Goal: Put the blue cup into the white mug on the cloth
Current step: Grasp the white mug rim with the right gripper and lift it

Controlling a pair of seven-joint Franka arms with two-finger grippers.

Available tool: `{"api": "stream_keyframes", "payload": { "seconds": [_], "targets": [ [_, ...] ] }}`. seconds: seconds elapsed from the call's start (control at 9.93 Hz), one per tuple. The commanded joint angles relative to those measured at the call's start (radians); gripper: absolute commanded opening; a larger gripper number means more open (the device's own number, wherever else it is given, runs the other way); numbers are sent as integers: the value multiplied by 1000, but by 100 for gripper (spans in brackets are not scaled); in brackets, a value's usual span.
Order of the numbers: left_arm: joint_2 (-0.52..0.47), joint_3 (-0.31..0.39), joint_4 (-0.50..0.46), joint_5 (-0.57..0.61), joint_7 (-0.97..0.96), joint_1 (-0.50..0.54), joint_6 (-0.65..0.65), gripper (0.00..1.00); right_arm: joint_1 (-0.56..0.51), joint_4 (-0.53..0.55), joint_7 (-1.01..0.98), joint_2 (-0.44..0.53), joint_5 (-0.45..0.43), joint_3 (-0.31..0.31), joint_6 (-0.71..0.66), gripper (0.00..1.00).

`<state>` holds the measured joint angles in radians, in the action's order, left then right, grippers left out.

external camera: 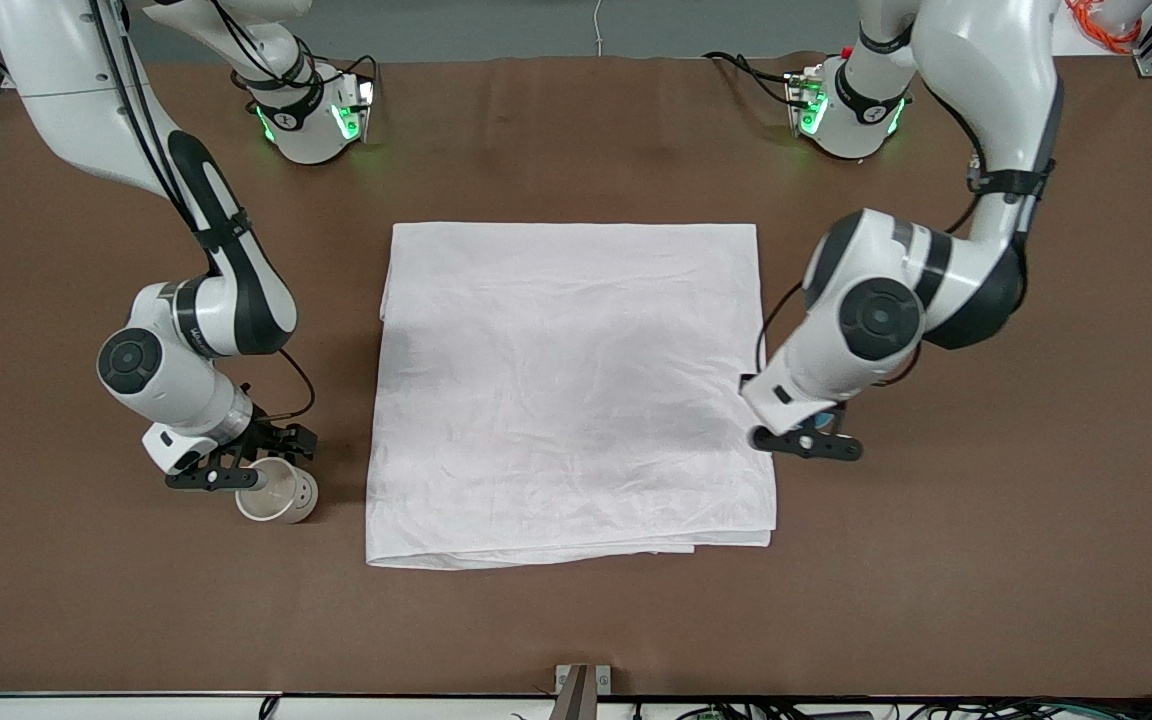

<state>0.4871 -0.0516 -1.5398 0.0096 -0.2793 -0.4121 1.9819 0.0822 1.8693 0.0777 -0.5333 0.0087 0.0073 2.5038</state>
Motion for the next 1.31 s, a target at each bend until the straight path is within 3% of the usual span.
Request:
{"api": "stream_keyframes", "payload": {
  "seconds": [0.0,0.2,0.3,0.5,0.6,0.91,1.21],
  "targets": [
    [28,4,52,-8,3,1,-25,0,1,-27,27,-19,-23,-3,0,85],
    [22,4,53,-8,3,1,-25,0,1,-33,56,-19,-24,-3,-6,39],
    [27,4,52,-8,2,1,-25,0,-1,-33,62,-19,-29,-1,-8,26],
    [28,4,52,-7,-4,3,-23,0,1,-32,62,-17,-29,-3,-11,17],
    [22,4,52,-8,-4,3,-23,0,1,-30,62,-17,-29,-1,-10,4],
    [19,4,52,-5,-3,18,-23,0,-4,-30,60,-4,-29,-1,-37,0],
    [16,6,56,-8,-3,19,-23,0,43,-38,188,117,-29,0,-182,0]
  ]
}}
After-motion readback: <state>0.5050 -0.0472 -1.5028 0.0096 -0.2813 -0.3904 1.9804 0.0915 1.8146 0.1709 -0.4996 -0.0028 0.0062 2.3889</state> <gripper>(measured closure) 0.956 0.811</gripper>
